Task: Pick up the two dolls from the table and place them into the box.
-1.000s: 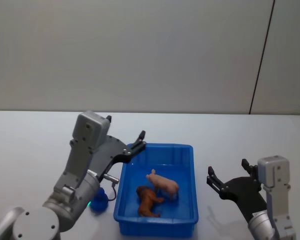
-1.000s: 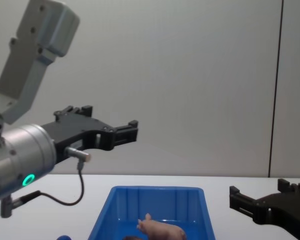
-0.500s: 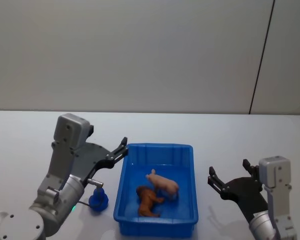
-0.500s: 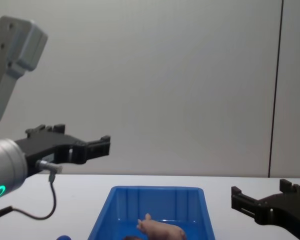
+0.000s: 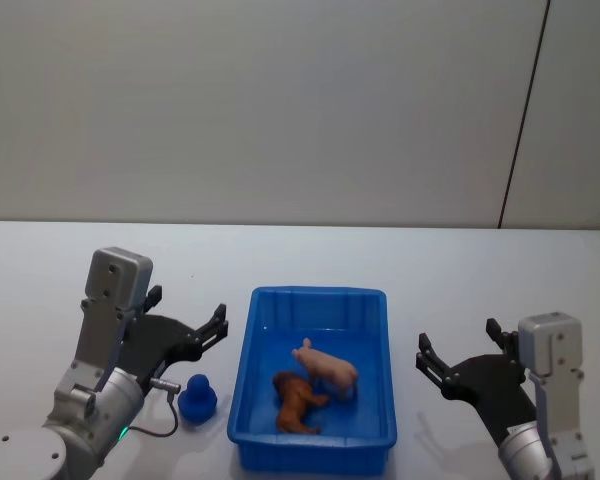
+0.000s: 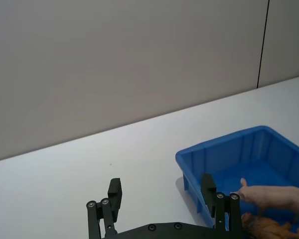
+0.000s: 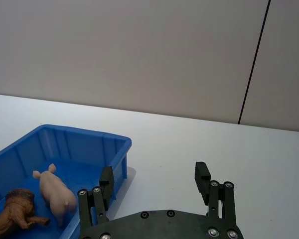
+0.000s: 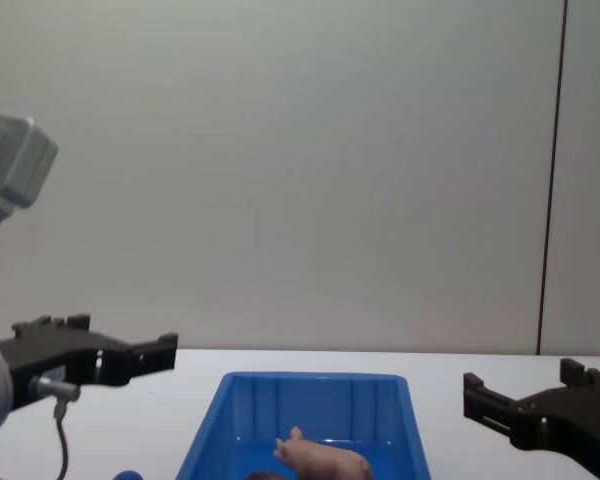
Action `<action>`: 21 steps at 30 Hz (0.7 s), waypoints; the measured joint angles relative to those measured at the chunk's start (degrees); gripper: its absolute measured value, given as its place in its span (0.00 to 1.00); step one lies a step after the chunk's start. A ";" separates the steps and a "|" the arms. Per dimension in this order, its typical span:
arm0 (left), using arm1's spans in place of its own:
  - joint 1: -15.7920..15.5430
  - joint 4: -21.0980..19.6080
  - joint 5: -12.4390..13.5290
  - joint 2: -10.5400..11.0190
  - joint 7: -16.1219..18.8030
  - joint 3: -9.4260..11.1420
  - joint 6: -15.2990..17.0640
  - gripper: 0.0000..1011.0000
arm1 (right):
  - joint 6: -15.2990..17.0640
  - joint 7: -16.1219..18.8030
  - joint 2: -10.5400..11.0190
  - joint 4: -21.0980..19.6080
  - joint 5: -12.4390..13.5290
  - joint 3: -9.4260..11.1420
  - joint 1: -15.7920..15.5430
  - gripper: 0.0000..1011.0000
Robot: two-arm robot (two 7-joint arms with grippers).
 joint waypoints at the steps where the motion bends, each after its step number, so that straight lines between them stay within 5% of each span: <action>1: -0.03 0.30 -0.08 0.03 -0.10 -0.07 0.21 0.99 | 0.00 -0.01 0.00 0.00 0.00 0.00 -0.01 0.99; 21: -0.71 5.25 0.39 0.26 -3.17 -0.89 5.46 0.99 | 0.00 -0.01 0.00 0.00 -0.01 0.00 -0.02 0.99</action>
